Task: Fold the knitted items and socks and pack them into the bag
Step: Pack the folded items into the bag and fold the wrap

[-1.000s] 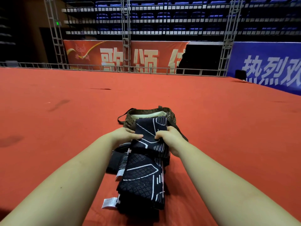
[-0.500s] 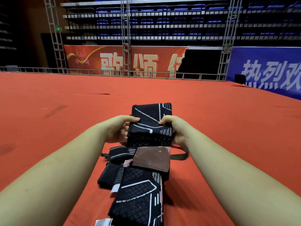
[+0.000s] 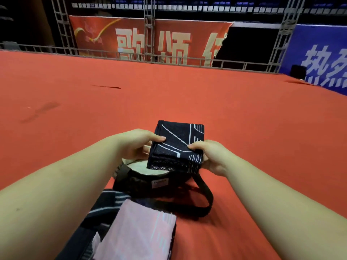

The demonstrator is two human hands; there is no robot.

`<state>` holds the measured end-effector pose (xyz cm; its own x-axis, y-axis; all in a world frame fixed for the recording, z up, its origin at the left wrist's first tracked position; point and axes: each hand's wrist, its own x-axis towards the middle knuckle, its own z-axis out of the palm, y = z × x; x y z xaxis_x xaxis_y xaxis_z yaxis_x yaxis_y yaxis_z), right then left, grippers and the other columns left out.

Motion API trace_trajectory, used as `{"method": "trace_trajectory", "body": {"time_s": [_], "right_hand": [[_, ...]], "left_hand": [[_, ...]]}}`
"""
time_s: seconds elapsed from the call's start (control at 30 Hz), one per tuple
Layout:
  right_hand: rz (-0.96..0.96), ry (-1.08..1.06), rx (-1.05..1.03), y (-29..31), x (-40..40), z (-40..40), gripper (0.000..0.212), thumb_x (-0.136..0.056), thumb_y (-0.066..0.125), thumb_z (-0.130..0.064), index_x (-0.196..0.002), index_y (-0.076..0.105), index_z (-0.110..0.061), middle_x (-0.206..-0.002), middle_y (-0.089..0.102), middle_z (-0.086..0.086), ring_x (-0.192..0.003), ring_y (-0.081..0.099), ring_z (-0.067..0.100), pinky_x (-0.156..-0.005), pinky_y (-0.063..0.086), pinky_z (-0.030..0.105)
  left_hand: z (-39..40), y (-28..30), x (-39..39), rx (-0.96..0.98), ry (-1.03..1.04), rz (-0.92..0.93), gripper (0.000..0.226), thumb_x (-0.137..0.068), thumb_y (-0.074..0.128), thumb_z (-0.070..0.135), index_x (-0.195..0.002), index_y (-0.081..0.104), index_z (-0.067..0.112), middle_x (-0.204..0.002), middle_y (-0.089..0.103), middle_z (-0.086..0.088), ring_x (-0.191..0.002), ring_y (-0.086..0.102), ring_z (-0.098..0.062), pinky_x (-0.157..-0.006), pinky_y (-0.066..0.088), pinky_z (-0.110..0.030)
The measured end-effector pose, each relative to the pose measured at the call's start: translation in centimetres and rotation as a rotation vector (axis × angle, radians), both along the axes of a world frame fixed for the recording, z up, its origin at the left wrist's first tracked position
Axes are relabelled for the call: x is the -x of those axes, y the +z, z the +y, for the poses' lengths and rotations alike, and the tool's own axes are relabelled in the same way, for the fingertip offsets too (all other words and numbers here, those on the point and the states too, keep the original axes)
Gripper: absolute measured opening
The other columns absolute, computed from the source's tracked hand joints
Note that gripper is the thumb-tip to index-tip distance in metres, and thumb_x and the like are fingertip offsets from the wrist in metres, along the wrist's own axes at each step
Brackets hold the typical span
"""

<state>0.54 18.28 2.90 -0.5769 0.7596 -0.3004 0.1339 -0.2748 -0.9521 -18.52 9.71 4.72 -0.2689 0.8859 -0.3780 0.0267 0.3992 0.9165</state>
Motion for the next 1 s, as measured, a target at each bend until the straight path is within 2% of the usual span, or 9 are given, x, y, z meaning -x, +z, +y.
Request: {"method": "trace_trajectory", "body": {"time_s": [0.2, 0.3, 0.37, 0.47, 0.6, 0.8, 0.87, 0.93, 1.0], "right_hand": [[-0.045, 0.032, 0.023, 6.0, 0.5, 1.6, 0.01, -0.088, 0.057, -0.003, -0.092, 0.062, -0.011, -0.081, 0.068, 0.007, -0.064, 0.062, 0.018, -0.065, 0.049, 0.029], [-0.074, 0.043, 0.035, 10.4, 1.4, 2.3, 0.017, -0.087, 0.059, -0.005, -0.101, 0.062, -0.013, -0.088, 0.07, 0.005, -0.071, 0.064, 0.017, -0.068, 0.052, 0.028], [-0.078, 0.046, 0.04, 12.9, 2.0, 2.6, 0.025, -0.087, 0.059, -0.006, -0.11, 0.06, -0.014, -0.096, 0.071, 0.005, -0.076, 0.066, 0.018, -0.071, 0.053, 0.029], [-0.1, 0.029, 0.071, 14.6, 2.9, 2.3, 0.034, -0.087, 0.06, -0.007, -0.119, 0.054, -0.017, -0.103, 0.07, 0.006, -0.075, 0.067, 0.018, -0.065, 0.052, 0.029], [-0.223, 0.063, 0.081, 13.1, 3.8, 0.5, 0.033, -0.09, 0.059, -0.01, -0.12, 0.048, -0.018, -0.099, 0.067, 0.003, -0.073, 0.065, 0.016, -0.065, 0.052, 0.029], [-0.285, 0.026, 0.121, 8.6, 6.3, -0.5, 0.024, -0.091, 0.057, -0.003, -0.109, 0.052, -0.018, -0.091, 0.065, 0.0, -0.069, 0.063, 0.012, -0.052, 0.05, 0.02], [-0.322, 0.014, 0.132, 6.7, 7.0, -0.7, 0.023, -0.09, 0.057, -0.002, -0.112, 0.055, -0.011, -0.097, 0.067, 0.005, -0.076, 0.064, 0.016, -0.065, 0.055, 0.025], [-0.403, 0.013, 0.131, 4.7, 7.7, -0.5, 0.028, -0.089, 0.06, -0.003, -0.117, 0.058, -0.003, -0.107, 0.068, 0.012, -0.087, 0.065, 0.023, -0.082, 0.054, 0.034], [-0.475, 0.017, 0.123, 3.1, 8.1, 0.3, 0.029, -0.088, 0.061, -0.005, -0.117, 0.059, -0.001, -0.111, 0.067, 0.015, -0.093, 0.065, 0.026, -0.088, 0.052, 0.038]], "left_hand": [[1.1, 5.5, 0.5, 0.03, 0.05, -0.038, 0.004, -0.089, 0.06, 0.011, -0.088, 0.059, 0.015, -0.073, 0.066, 0.003, -0.056, 0.061, -0.01, -0.059, 0.049, -0.026], [0.9, 9.9, 0.8, 0.013, 0.088, -0.088, 0.007, -0.091, 0.057, 0.009, -0.088, 0.054, 0.015, -0.054, 0.058, 0.007, -0.04, 0.053, -0.006, -0.047, 0.046, -0.022], [0.7, 12.2, 1.1, 0.021, 0.106, -0.133, 0.009, -0.092, 0.057, 0.01, -0.099, 0.052, 0.013, -0.066, 0.061, 0.001, -0.044, 0.056, -0.008, -0.045, 0.048, -0.022], [0.1, 13.1, 1.8, 0.064, 0.124, -0.201, 0.026, -0.094, 0.057, 0.019, -0.118, 0.046, 0.016, -0.094, 0.064, -0.007, -0.061, 0.065, -0.013, -0.054, 0.055, -0.026], [-0.9, 11.1, 2.5, 0.147, 0.101, -0.132, 0.031, -0.098, 0.051, 0.024, -0.126, 0.038, 0.021, -0.099, 0.063, -0.002, -0.065, 0.065, -0.011, -0.049, 0.051, -0.024], [-1.2, 6.5, 4.4, 0.215, 0.121, -0.14, 0.032, -0.098, 0.05, 0.019, -0.124, 0.033, 0.024, -0.098, 0.061, -0.001, -0.065, 0.06, -0.014, -0.04, 0.045, -0.02], [-1.1, 4.7, 5.0, 0.254, 0.114, -0.156, 0.037, -0.096, 0.052, 0.017, -0.129, 0.033, 0.02, -0.108, 0.063, -0.006, -0.074, 0.064, -0.019, -0.048, 0.053, -0.026], [-0.9, 3.0, 5.3, 0.301, 0.125, -0.173, 0.041, -0.095, 0.053, 0.014, -0.13, 0.034, 0.021, -0.115, 0.063, -0.011, -0.087, 0.066, -0.025, -0.067, 0.058, -0.037], [-0.3, 1.7, 5.4, 0.329, 0.116, -0.139, 0.041, -0.094, 0.052, 0.013, -0.13, 0.034, 0.022, -0.116, 0.062, -0.011, -0.093, 0.065, -0.026, -0.067, 0.056, -0.036]]}}
